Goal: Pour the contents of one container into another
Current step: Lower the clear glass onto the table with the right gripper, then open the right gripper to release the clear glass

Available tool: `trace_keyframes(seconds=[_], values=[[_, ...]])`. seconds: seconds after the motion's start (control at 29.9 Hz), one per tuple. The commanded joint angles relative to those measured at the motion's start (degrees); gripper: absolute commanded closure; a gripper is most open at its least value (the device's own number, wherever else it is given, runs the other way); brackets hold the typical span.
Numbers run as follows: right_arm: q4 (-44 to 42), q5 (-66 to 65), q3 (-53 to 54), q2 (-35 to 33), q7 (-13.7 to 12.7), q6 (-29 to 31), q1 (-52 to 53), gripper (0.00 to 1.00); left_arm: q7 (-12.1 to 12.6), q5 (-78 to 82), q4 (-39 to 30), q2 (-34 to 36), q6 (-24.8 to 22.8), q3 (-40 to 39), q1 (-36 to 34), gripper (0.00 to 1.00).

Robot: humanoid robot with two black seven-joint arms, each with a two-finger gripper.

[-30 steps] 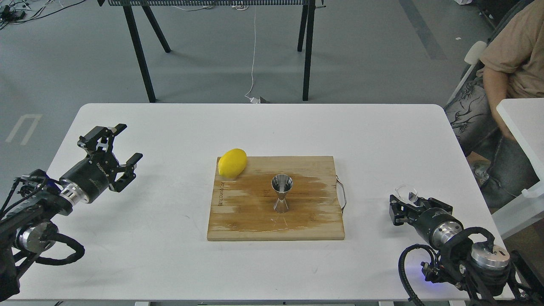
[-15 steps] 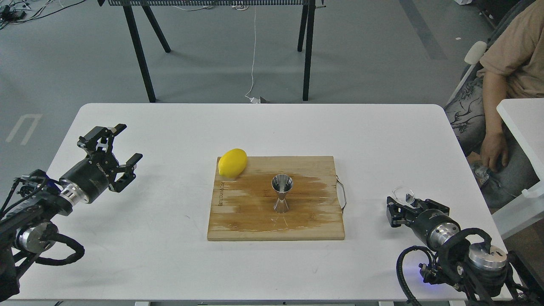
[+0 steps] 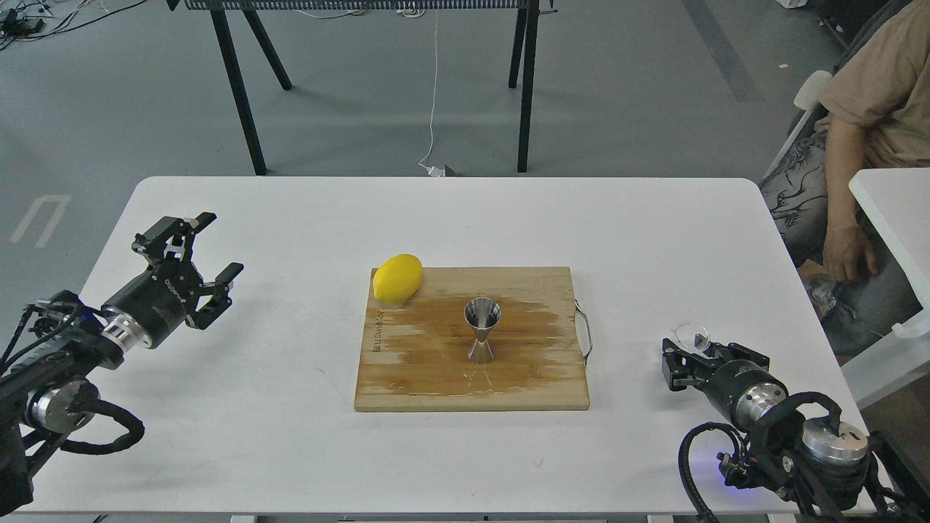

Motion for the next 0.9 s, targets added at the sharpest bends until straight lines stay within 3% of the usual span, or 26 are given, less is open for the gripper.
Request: trace_keyframes(seconds=[0.0,0.87], values=[[0.15,0.0,0.0,0.0,-0.01,0.0,0.01,0.03,0.0,0.0,0.0,0.0,0.0,0.0,0.0,0.08],[0.15,-0.08,-0.09,-0.09,0.08,0.09,0.02,0.02,0.0,0.0,0.0,-0.44,0.0,0.0,-0.09,0.08]])
